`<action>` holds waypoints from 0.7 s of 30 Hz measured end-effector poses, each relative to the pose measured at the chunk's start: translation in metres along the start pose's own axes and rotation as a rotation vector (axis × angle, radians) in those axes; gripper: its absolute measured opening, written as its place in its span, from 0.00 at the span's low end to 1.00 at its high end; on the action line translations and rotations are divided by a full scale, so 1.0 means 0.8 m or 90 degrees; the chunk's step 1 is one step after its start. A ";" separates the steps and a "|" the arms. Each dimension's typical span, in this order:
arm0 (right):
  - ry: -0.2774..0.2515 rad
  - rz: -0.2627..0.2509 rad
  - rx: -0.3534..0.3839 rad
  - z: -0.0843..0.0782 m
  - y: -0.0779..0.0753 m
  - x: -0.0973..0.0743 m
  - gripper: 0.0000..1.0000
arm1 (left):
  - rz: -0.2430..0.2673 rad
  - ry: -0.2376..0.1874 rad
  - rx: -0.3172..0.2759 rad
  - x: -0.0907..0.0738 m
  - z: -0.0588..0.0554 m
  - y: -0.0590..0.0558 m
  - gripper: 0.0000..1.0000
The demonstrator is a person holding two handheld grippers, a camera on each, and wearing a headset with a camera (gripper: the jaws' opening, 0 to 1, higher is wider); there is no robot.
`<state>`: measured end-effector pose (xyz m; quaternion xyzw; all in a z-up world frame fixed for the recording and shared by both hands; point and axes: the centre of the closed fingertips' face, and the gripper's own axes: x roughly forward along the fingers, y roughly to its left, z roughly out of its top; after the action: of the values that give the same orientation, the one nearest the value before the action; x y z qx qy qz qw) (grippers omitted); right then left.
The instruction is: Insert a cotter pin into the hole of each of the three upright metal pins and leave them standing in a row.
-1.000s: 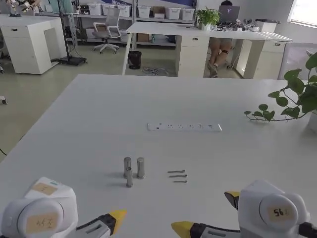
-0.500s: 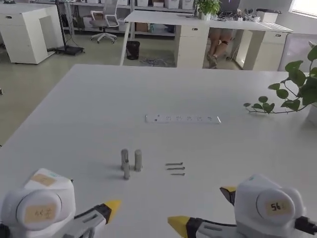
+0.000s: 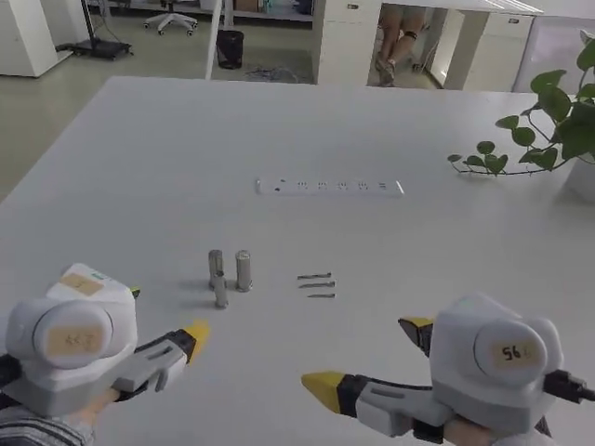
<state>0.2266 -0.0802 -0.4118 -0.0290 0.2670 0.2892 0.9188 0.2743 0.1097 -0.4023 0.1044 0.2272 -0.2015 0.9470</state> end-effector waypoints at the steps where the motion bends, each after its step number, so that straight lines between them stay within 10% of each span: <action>1: 0.002 0.001 -0.002 0.000 -0.001 0.001 0.86 | -0.008 0.001 -0.001 0.007 0.000 -0.001 0.49; 21: 0.009 0.014 0.015 0.001 -0.008 0.020 0.84 | -0.081 0.010 -0.004 0.105 -0.008 -0.010 0.22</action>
<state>0.2414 -0.0770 -0.4199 -0.0170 0.2773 0.2955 0.9140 0.3365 0.0760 -0.4484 0.0882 0.2417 -0.2598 0.9307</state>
